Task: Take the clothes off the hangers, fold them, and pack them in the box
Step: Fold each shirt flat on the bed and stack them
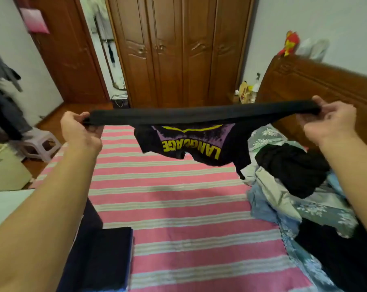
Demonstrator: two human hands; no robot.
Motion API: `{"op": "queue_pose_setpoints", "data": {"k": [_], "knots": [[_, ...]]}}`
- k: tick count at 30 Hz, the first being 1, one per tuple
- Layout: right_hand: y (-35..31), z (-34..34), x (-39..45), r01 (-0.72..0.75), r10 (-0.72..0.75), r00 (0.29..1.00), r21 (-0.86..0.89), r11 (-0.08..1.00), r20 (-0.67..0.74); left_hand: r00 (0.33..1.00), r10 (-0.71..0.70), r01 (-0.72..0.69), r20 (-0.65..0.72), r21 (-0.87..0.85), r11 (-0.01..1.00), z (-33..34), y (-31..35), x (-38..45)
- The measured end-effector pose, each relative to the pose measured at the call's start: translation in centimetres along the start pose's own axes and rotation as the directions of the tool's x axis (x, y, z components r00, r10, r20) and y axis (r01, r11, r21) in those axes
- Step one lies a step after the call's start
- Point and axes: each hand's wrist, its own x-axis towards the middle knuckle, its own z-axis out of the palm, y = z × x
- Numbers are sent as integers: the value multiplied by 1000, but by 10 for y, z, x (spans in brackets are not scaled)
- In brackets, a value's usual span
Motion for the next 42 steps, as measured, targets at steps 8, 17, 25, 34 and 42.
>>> {"op": "queue_pose_setpoints", "data": {"k": [8, 17, 25, 34, 42], "knots": [[100, -164, 1, -292, 178, 943, -447, 845, -280, 969, 2, 125, -248, 494, 860, -215, -110, -40], [232, -442, -24, -704, 292, 692, -528, 474, -660, 732, -141, 619, -666, 566, 545, -438, -258, -121], [330, -590, -50, -801, 306, 521, -333, 498, -797, 626, -78, 617, -776, 431, 658, -563, -356, -136], [329, -575, -75, -838, 368, 445, -235, 493, -816, 616, -151, 629, -773, 367, 686, -572, -366, -147], [312, -570, -129, -901, 261, 269, -146, 409, -927, 554, -60, 738, -830, 457, 496, -591, -318, -158]]}}
